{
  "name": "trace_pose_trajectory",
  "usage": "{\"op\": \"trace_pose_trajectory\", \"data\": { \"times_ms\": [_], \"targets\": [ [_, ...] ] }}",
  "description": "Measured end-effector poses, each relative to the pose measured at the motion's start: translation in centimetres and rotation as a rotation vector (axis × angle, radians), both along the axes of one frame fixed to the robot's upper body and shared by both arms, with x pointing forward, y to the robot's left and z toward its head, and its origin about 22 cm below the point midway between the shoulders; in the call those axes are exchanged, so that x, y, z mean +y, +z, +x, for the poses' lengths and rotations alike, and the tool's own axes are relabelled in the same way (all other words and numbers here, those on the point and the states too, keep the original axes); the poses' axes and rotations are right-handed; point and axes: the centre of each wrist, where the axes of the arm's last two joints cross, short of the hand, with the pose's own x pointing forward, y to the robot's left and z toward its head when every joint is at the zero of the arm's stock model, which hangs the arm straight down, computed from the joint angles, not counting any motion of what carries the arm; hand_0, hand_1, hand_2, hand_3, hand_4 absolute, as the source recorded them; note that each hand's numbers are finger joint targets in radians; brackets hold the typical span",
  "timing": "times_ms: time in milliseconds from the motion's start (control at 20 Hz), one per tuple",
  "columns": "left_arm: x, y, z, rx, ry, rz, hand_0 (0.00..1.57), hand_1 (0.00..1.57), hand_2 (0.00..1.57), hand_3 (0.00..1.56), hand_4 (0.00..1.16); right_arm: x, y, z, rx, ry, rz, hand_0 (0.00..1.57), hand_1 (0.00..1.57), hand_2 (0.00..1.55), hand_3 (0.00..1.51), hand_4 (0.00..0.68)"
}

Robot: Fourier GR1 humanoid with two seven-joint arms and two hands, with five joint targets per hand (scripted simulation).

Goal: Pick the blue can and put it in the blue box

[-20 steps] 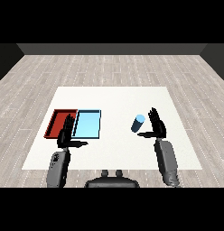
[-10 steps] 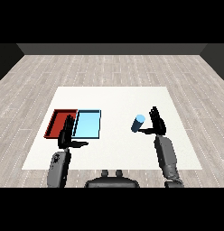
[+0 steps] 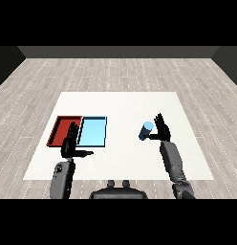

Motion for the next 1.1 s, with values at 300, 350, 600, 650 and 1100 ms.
{"op": "trace_pose_trajectory", "data": {
  "times_ms": [300,350,600,650,1100],
  "targets": [
    [0.3,0.8,-0.6,-0.006,0.005,-0.008,0.00,0.00,0.00,0.00,0.00,0.5,-0.3,1.2,0.032,0.007,0.024,0.00,0.00,0.00,0.00,0.000],
    [0.3,0.8,-0.8,-0.006,0.004,-0.008,0.00,0.00,0.00,0.00,0.00,0.7,-0.9,1.2,0.038,0.010,0.034,0.00,0.00,0.00,0.00,0.000],
    [0.7,0.8,-0.2,-0.006,0.004,-0.004,0.00,0.00,0.00,0.00,0.00,1.8,-2.2,1.5,0.068,0.009,0.071,0.00,0.00,0.00,0.00,0.000],
    [1.0,0.9,-0.1,-0.010,0.003,-0.001,0.00,0.00,0.00,0.00,0.00,2.3,-2.3,1.8,0.074,0.009,0.074,0.00,0.00,0.00,0.00,0.000],
    [0.3,1.5,-0.2,-0.008,0.017,-0.004,0.00,0.00,0.00,0.00,0.00,3.4,-2.7,2.4,0.087,-0.003,0.067,0.40,0.40,0.88,0.91,0.000]
  ]
}}
